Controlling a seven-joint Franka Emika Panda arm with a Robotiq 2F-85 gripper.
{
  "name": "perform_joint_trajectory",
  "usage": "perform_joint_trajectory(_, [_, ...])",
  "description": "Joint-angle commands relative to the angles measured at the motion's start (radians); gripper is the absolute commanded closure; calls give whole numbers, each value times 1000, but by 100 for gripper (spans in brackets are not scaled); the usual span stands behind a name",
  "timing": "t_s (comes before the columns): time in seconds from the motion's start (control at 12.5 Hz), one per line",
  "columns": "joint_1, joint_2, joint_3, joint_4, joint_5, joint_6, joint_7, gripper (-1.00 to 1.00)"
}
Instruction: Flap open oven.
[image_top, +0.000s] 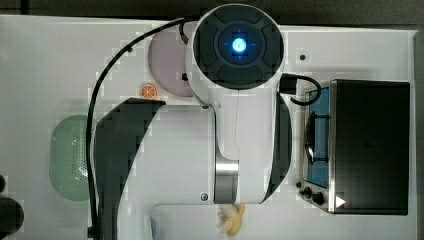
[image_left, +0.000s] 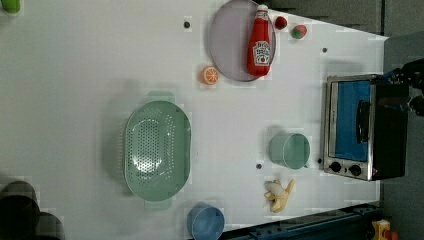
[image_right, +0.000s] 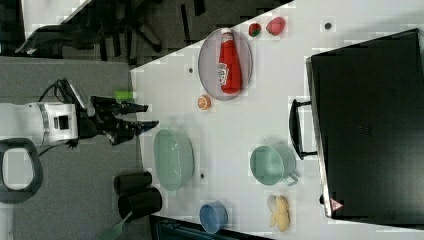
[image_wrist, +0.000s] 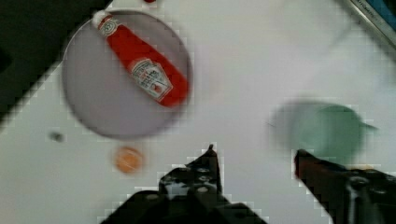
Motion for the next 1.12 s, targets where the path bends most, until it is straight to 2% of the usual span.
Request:
perform_joint_trajectory(0.08, [-27, -292, -16, -123, -27, -199, -79, -59])
perform_joint_trajectory(0.24, [-27, -292, -16, -123, -27, -199, -79, -99])
perform_joint_trajectory(0.48, [-27, -292, -16, -123, -27, -199, -79, -100])
perform_joint_trajectory(0.56, [-27, -292, -16, -123, -27, -199, -79, -89])
perform_joint_trajectory(1.04, [-31, -290, -24, -143, -28, -199, -82, 56])
perform_joint_trajectory(1.12, [-31, -288, -31, -157, -28, -198, -84, 65])
